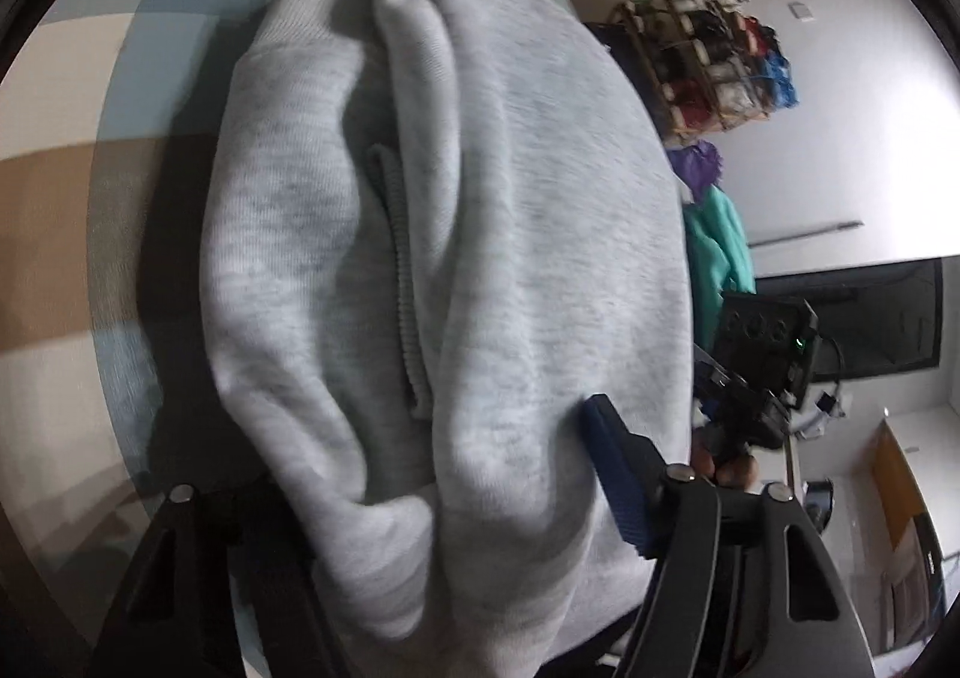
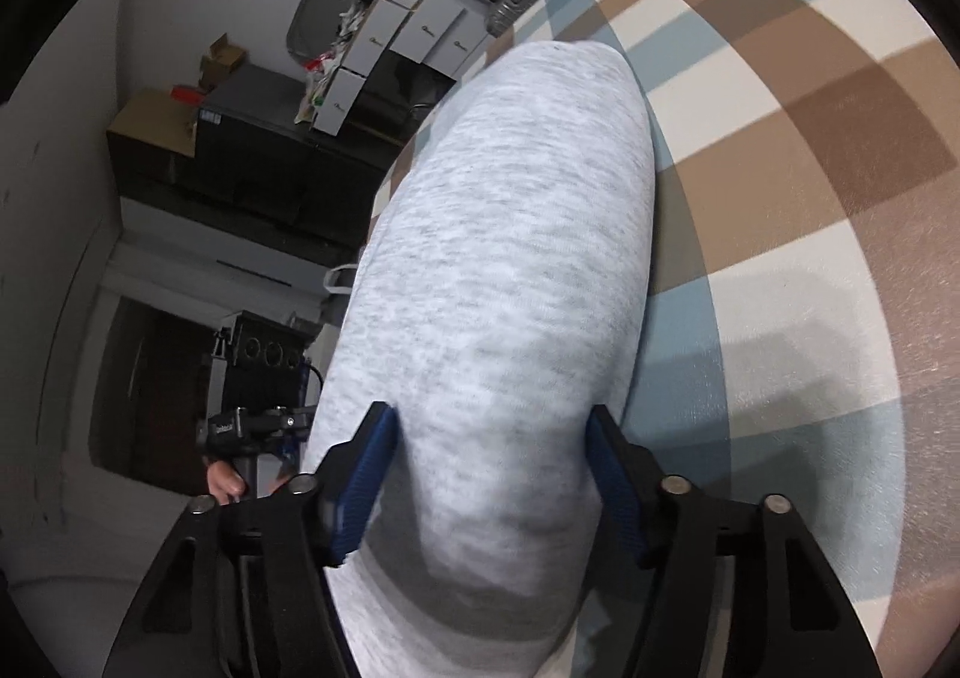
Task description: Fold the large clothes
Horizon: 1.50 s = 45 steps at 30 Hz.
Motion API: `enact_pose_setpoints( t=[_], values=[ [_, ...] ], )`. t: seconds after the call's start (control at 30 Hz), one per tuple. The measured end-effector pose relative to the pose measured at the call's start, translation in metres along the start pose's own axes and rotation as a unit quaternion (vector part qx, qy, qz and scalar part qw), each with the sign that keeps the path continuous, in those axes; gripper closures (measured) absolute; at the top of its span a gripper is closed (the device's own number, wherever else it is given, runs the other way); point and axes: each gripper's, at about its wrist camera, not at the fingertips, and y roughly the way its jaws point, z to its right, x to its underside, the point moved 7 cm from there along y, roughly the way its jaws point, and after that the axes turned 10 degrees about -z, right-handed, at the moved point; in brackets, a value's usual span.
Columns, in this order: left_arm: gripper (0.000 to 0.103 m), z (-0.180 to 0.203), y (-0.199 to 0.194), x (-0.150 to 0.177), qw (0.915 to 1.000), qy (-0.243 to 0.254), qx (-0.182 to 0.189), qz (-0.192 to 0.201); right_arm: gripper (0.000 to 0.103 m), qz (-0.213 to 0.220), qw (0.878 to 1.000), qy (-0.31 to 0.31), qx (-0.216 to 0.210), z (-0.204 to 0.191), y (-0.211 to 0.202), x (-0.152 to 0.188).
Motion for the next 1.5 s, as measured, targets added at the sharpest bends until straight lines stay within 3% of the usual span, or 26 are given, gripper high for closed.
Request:
enact_pose_setpoints(
  t=[0.1, 0.2, 0.3, 0.53, 0.73, 0.93, 1.1, 1.3, 1.5],
  values=[
    [0.039, -0.007, 0.003, 0.000, 0.9999, -0.005, -0.014, 0.002, 0.043, -0.018, 1.000, -0.008, -0.003, 0.002, 0.000, 0.007],
    [0.037, -0.018, 0.001, -0.003, 0.9998, -0.018, 0.004, -0.001, 0.026, -0.040, 0.999, -0.006, -0.005, 0.005, 0.012, 0.001],
    [0.038, -0.020, -0.003, 0.002, 0.9998, -0.018, 0.013, -0.001, 0.017, -0.063, 0.998, -0.002, -0.001, 0.007, 0.027, -0.007],
    [0.053, 0.010, -0.010, 0.000, 0.9999, 0.006, 0.005, 0.009, 0.042, -0.028, 0.999, -0.017, -0.027, -0.005, 0.014, -0.008],
    [0.055, 0.034, -0.014, 0.003, 0.9995, 0.025, -0.006, 0.016, 0.046, 0.004, 0.997, -0.055, -0.055, -0.032, -0.005, 0.001],
    [0.056, 0.043, -0.037, 0.010, 0.9990, 0.027, -0.004, 0.035, 0.046, 0.012, 0.996, -0.051, -0.079, -0.045, -0.008, 0.001],
    [0.056, 0.061, -0.083, 0.024, 0.9965, 0.045, -0.010, 0.070, 0.046, 0.025, 0.992, -0.084, -0.090, -0.097, -0.016, -0.008],
    [0.056, 0.083, -0.172, 0.056, 0.9891, 0.055, -0.044, 0.129, 0.046, 0.033, 0.983, -0.140, -0.115, -0.187, -0.016, -0.021],
    [0.055, 0.068, -0.277, 0.106, 0.9784, 0.021, -0.123, 0.165, 0.046, 0.016, 0.968, -0.193, -0.157, -0.294, 0.028, -0.027]
  ],
)
